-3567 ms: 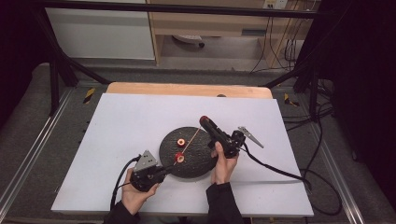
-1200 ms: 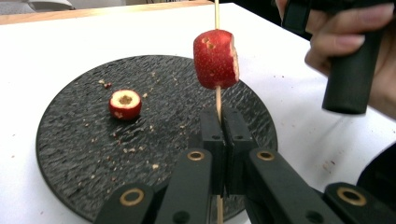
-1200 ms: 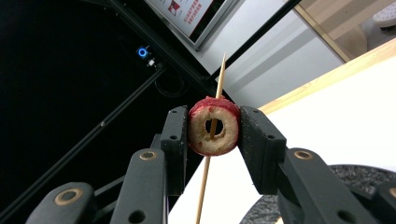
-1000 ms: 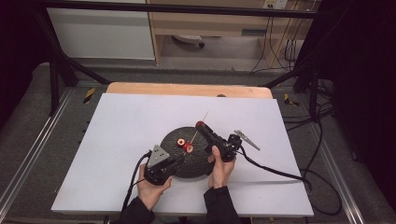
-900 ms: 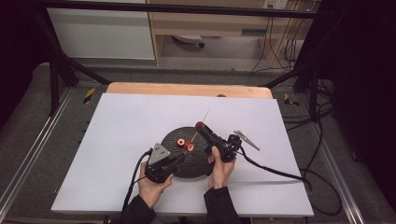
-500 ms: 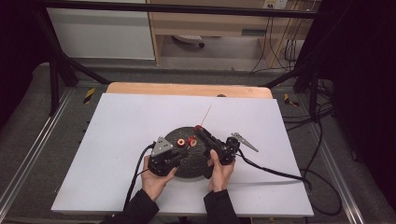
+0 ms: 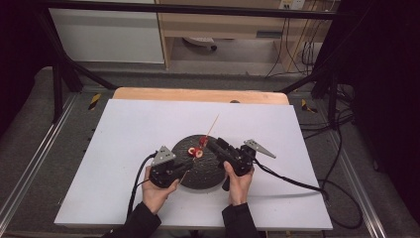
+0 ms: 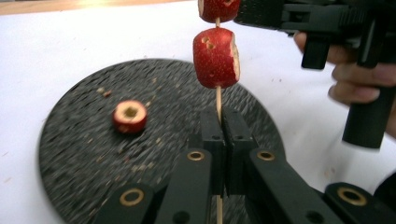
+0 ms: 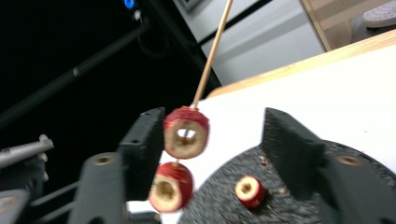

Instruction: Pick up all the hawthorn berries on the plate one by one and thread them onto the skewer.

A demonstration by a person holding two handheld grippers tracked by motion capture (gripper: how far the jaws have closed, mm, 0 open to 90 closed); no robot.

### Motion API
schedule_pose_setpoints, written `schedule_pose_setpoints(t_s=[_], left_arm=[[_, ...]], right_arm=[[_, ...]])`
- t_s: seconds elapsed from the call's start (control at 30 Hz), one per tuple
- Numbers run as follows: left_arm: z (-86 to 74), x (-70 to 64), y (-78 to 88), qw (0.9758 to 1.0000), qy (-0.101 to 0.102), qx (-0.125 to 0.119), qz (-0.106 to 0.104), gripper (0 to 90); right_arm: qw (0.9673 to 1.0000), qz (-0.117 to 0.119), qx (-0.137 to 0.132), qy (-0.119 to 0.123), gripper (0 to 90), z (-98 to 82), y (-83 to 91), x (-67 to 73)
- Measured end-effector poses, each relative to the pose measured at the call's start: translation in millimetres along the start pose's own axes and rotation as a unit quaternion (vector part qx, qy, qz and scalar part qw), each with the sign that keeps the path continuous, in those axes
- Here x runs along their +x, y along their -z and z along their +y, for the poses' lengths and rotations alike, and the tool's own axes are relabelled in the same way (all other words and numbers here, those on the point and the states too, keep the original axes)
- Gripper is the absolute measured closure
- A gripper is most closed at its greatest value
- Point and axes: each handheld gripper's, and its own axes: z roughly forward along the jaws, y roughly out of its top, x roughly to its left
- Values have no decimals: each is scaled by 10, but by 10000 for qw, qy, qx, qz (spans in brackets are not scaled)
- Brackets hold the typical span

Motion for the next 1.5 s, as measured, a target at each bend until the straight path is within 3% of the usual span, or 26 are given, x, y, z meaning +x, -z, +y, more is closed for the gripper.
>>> schedule_pose_setpoints(t_s=[0.13, 0.23, 0.43, 0.57, 0.63, 0.93, 1.13, 1.2, 1.5], left_arm=[[-74, 99, 137, 9998, -102, 136, 72, 885], [-122, 175, 251, 9996, -171, 216, 98, 885], [-228, 296, 474, 9984, -322, 418, 196, 885], [-309, 375, 594, 9977, -379, 485, 273, 885], [-344, 419, 644, 9978, -347, 500, 275, 885], [-474, 539, 770, 9971, -343, 600, 321, 885], [-521, 602, 817, 9968, -315, 647, 360, 885], [-531, 613, 836, 9968, -307, 644, 354, 885], [-565, 658, 871, 9967, -272, 675, 361, 885]], right_arm=[[9986, -57, 431, 287, 226, 25, 10, -27], [9955, -157, 787, 513, 150, 43, 18, -53], [9861, -218, 1393, 877, 72, 61, 33, -88], [9777, -257, 1740, 1144, 56, 82, 18, -80], [9732, -253, 1907, 1260, 53, 99, 2, -60], [9468, -404, 2654, 1772, 39, 201, -151, 52], [9333, -483, 2971, 1956, 48, 250, -288, 117], [9269, -527, 3096, 2056, 54, 262, -355, 145], [9055, -619, 3545, 2248, 67, 270, -690, 215]])
